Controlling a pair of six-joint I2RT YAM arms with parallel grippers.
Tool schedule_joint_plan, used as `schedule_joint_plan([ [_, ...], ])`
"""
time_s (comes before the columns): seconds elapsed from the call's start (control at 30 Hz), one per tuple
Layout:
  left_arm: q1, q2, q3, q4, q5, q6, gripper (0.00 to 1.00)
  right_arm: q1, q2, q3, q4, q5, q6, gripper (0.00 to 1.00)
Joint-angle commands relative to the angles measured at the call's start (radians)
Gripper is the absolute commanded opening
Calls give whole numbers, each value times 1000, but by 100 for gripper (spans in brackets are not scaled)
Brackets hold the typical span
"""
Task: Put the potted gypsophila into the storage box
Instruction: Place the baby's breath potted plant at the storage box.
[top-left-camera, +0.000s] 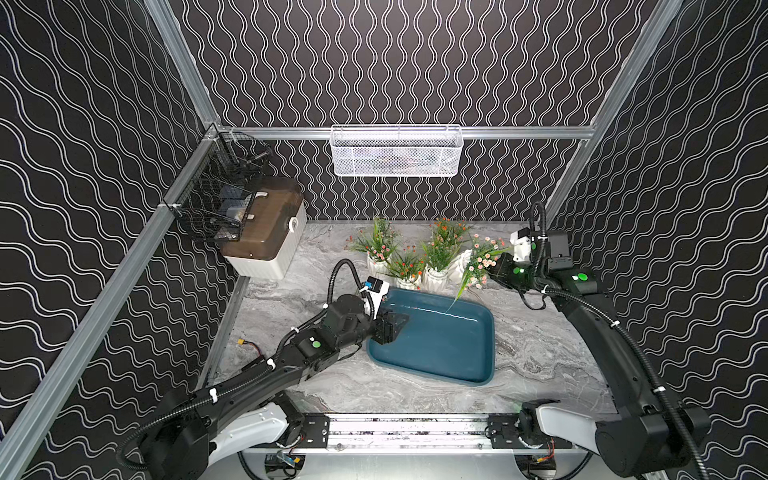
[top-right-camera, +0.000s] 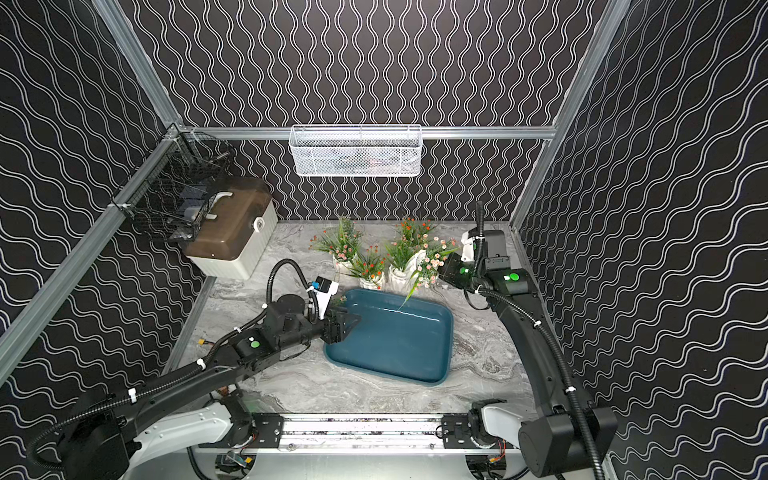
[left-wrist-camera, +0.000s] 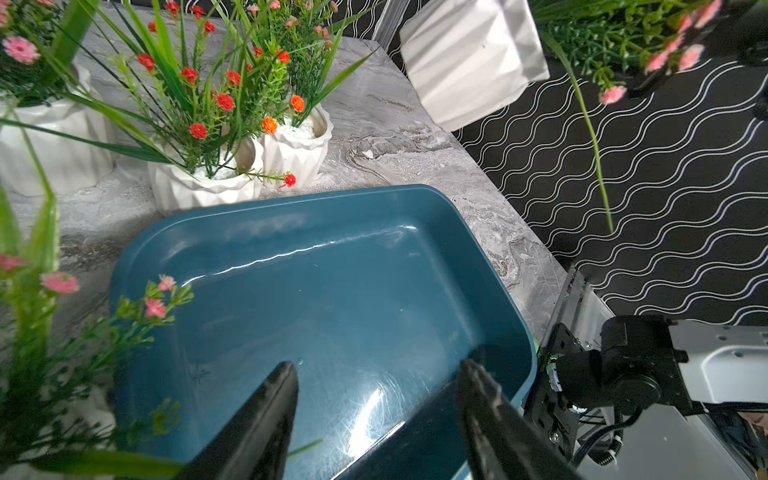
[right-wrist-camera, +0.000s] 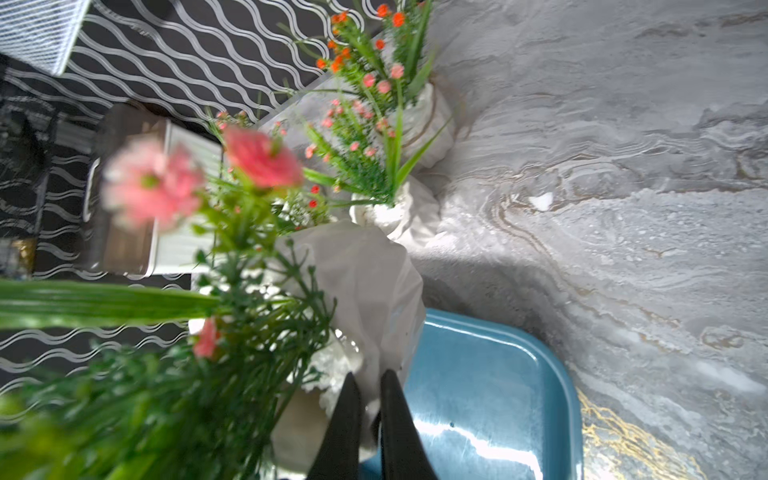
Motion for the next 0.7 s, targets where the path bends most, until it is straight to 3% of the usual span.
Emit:
schedule_joint_plan([
  [0.0,0,-23,17,-62,-63,26,64,33,-13,11,0,-34,-6,0],
  [0.33,0,-112,47,-240,-262,64,65,192,47,-5,25,-26,-7,0],
  [0.67,0,-103,57,-337,-251,-11,68,380,176,37,27,46,-19,0],
])
